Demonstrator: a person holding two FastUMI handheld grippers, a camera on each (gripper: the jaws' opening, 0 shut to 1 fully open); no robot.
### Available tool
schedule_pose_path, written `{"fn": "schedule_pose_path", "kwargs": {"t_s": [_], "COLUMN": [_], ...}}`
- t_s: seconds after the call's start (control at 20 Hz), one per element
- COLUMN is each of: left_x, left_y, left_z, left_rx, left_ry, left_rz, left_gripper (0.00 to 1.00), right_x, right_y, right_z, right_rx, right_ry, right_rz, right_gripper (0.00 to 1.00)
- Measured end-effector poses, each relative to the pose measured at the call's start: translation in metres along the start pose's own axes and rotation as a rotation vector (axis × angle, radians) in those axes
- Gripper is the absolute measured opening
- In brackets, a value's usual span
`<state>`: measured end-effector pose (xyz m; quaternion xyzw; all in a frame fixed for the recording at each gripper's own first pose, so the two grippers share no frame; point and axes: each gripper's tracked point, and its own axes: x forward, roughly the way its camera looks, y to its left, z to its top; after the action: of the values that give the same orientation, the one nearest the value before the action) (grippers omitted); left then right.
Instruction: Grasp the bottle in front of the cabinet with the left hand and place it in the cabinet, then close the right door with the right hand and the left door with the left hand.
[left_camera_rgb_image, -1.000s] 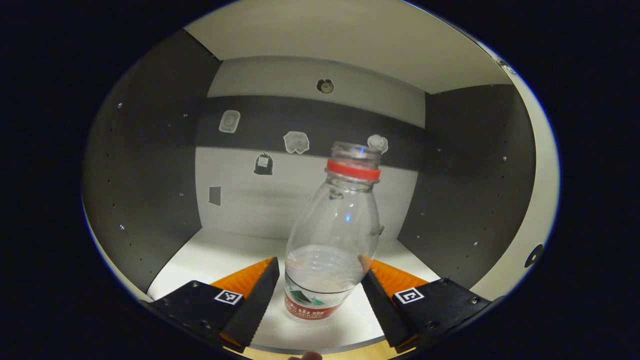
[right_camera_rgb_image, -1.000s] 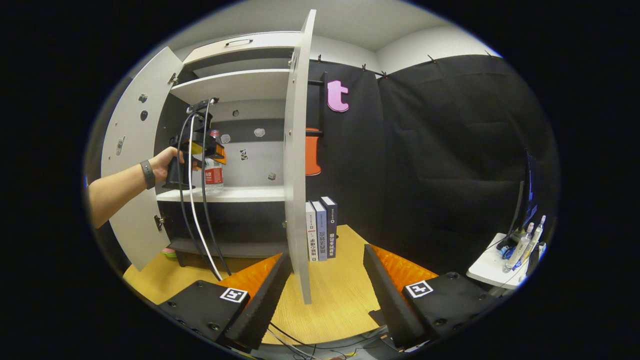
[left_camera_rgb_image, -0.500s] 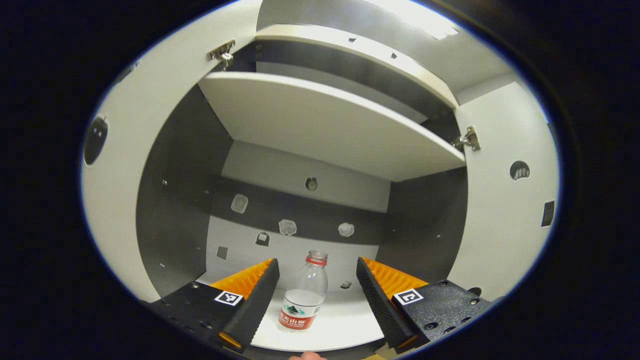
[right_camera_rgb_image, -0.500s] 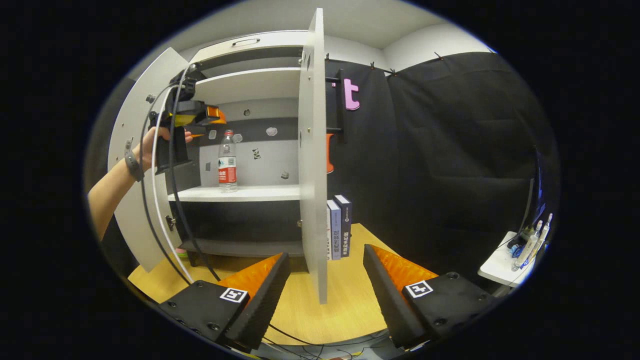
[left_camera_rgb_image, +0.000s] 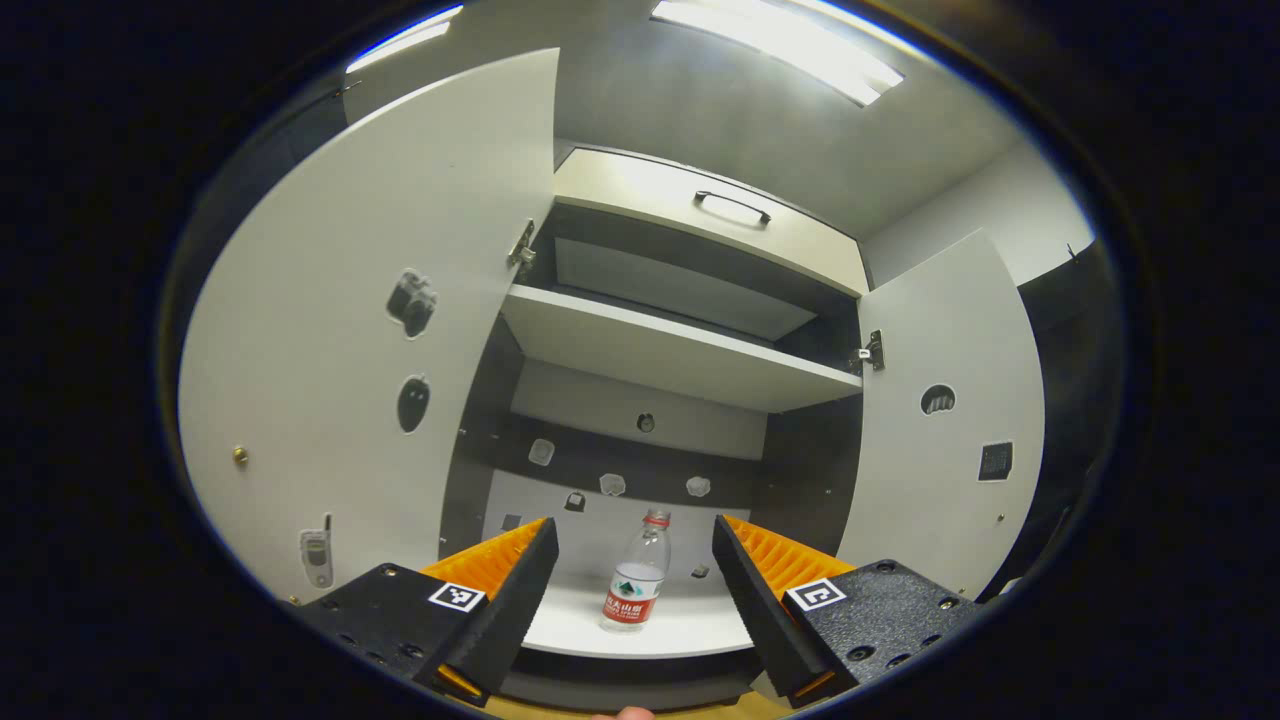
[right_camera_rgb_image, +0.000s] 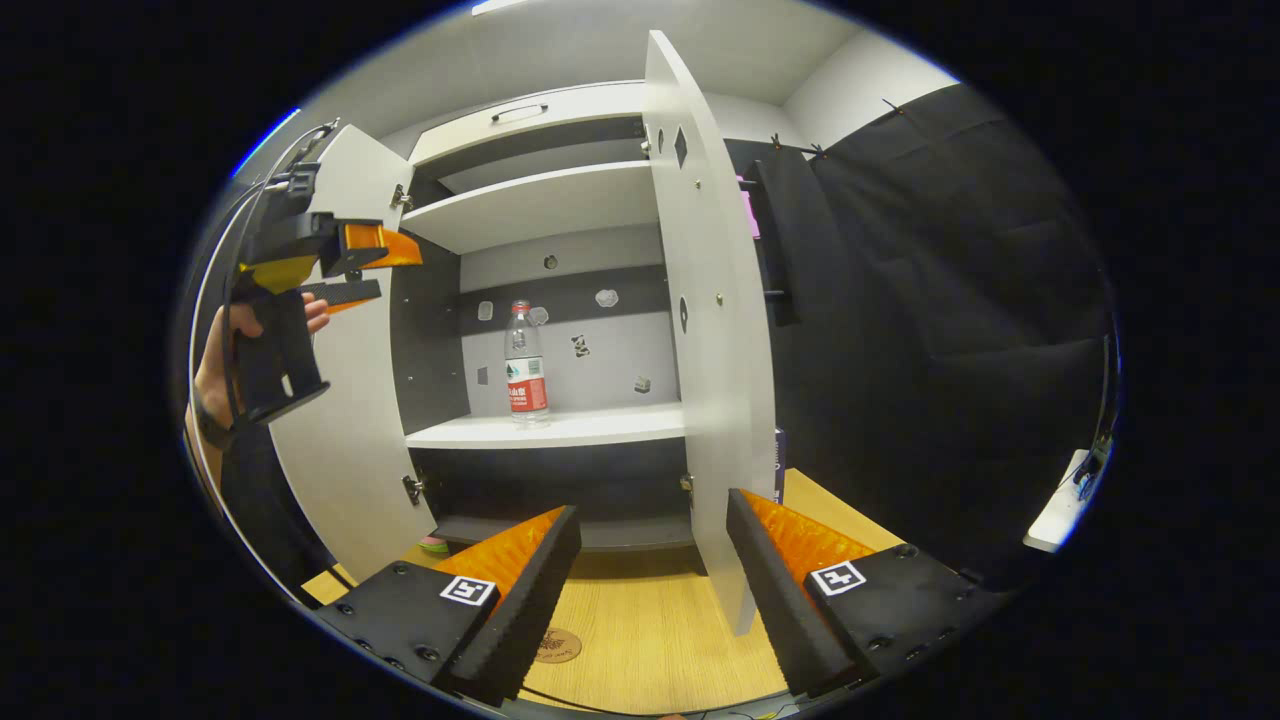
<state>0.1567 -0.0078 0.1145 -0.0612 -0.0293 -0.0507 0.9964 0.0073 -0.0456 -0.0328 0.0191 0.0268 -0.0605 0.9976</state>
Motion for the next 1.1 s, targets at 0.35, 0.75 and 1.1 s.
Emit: {"fn": "schedule_pose_path", "kwargs": {"t_s": [0.35,0.75,1.1], "left_x": [-0.118,-0.151,-0.142], "left_y": [0.051,0.021,-0.022], "left_z": [-0.068,-0.115,-0.123], "left_rx": [0.101,0.112,0.062], "left_ry": [0.037,0.045,0.059], "left_rz": [0.142,0.124,-0.022], "left_gripper": [0.94,0.94,0.95], "right_x": [0.013,0.000,-0.014], "right_y": [0.021,0.000,-0.150], "right_z": [-0.001,0.057,0.152], "right_rx": [-0.032,0.068,-0.037], "right_ry": [0.005,-0.061,-0.201], "right_rz": [0.087,0.117,-0.226], "right_gripper": [0.98,1.00,0.98]}}
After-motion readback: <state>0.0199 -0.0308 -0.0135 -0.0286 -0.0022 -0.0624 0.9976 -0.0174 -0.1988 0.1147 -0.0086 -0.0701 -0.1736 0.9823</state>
